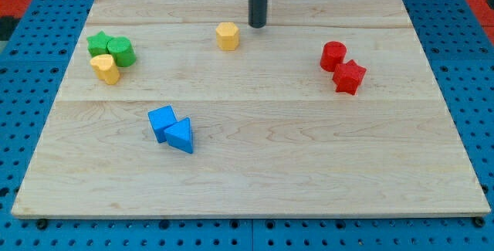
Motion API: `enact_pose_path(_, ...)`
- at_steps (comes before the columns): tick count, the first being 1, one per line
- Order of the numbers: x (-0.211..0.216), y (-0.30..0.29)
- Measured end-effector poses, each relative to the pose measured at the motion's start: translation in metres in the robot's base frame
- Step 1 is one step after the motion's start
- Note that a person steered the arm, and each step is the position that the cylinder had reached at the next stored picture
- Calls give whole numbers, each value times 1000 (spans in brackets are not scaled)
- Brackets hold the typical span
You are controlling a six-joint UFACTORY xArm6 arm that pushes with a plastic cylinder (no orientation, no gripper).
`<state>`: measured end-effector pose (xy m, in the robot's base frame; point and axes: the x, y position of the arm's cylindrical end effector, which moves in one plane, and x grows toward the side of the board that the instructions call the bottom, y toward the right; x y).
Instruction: Push yellow hexagon to the yellow heart
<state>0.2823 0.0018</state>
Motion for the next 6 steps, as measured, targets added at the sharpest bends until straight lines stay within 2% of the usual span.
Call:
enact_pose_path(2, 25, -99)
enact_pose_path(3, 57, -101)
enact_pose_path(6, 94, -81)
